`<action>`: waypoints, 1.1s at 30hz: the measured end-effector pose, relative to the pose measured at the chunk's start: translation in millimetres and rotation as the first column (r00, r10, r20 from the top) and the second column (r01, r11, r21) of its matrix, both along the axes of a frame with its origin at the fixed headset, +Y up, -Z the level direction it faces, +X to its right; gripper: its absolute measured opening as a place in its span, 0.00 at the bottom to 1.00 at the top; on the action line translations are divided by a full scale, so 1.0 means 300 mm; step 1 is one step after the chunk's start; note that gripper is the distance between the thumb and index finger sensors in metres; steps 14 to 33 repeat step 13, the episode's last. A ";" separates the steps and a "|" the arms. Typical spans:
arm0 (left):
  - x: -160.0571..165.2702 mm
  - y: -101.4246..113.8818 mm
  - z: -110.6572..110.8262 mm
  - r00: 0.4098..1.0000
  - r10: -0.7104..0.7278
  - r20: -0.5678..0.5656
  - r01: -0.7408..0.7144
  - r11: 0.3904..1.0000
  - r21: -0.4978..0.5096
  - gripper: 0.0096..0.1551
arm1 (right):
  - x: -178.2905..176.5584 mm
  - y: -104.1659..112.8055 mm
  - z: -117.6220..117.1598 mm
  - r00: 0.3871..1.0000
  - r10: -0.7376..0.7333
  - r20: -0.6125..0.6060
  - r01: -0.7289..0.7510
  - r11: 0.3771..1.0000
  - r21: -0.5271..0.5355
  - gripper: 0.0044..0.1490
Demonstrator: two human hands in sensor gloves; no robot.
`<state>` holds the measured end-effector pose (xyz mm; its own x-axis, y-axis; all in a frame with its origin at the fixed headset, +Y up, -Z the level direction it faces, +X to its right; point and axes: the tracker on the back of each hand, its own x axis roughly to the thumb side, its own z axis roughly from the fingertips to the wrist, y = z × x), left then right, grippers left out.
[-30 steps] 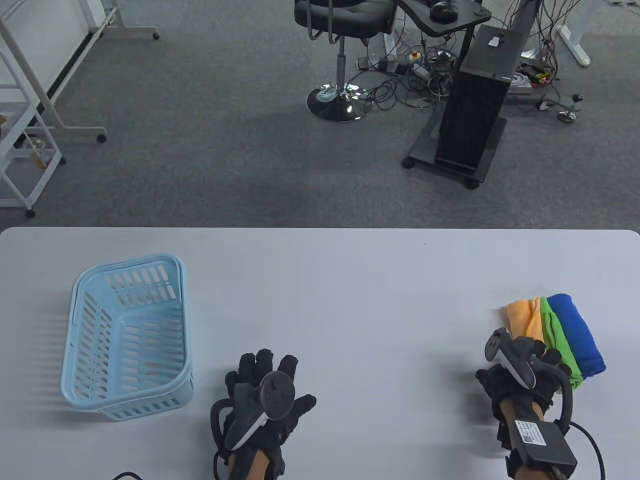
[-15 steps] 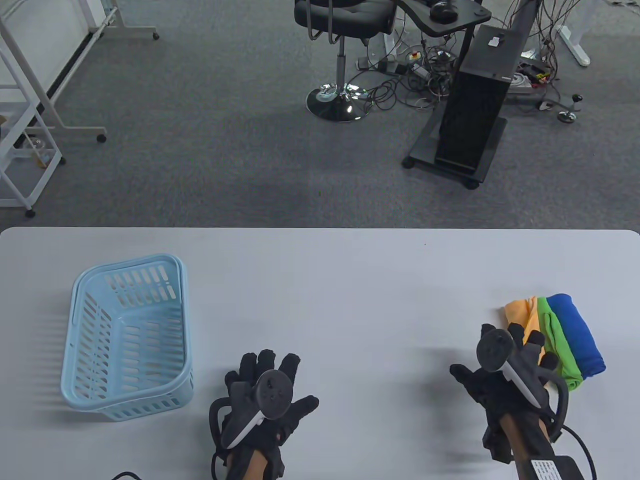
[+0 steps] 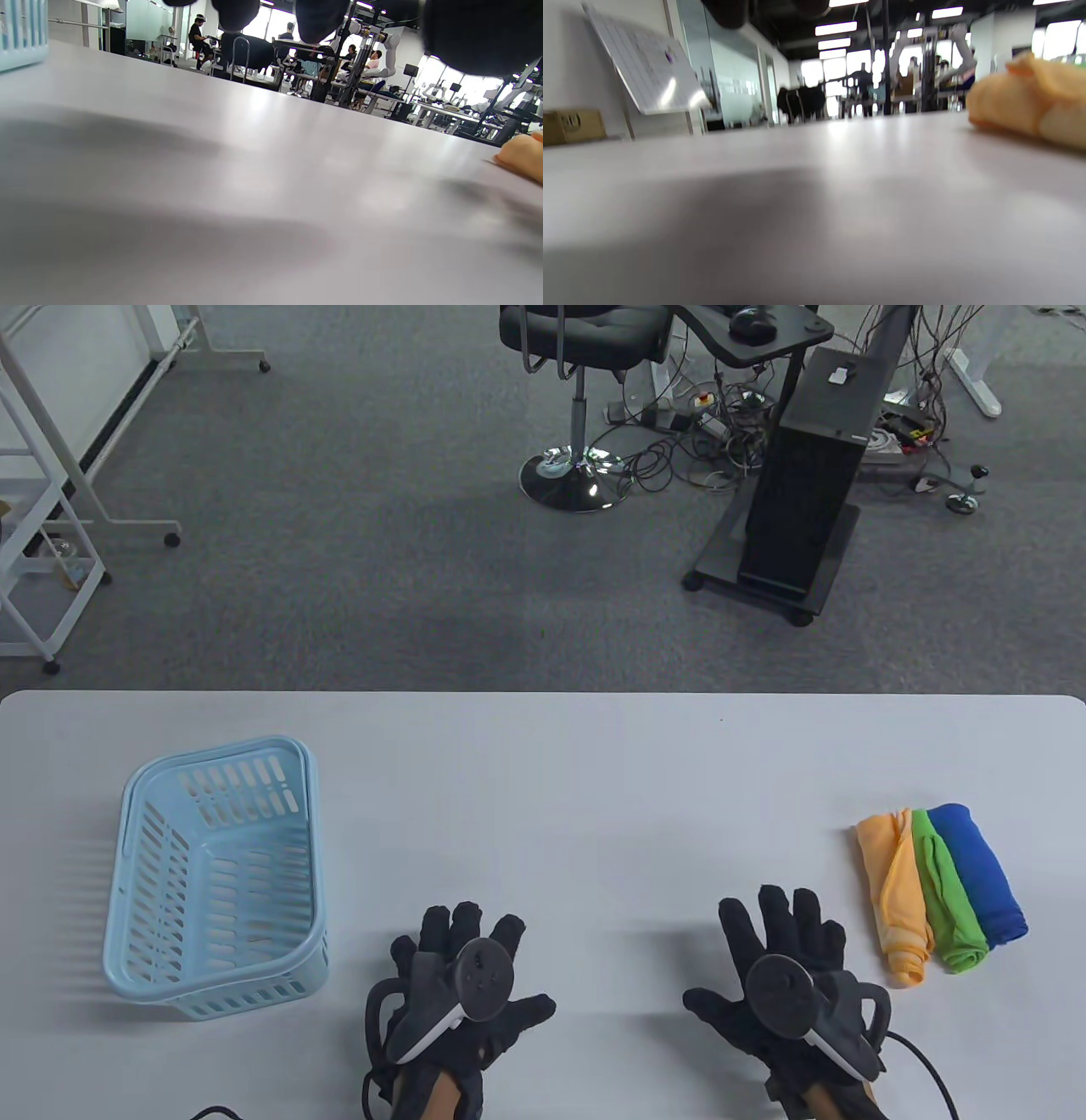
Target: Roll rectangular towel into towel roll
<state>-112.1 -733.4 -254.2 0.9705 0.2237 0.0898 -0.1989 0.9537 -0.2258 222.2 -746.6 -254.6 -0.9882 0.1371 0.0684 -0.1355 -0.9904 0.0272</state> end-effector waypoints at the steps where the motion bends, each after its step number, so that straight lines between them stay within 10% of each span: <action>1: -0.001 -0.001 -0.001 1.000 -0.002 -0.003 0.002 1.000 -0.003 0.59 | -0.004 -0.012 0.001 1.000 0.027 -0.006 -0.028 0.999 -0.030 0.70; 33: -0.011 -0.013 -0.004 1.000 -0.005 -0.020 0.005 1.000 -0.025 0.57 | -0.006 -0.050 -0.021 0.999 0.037 -0.008 -0.038 0.988 -0.149 0.69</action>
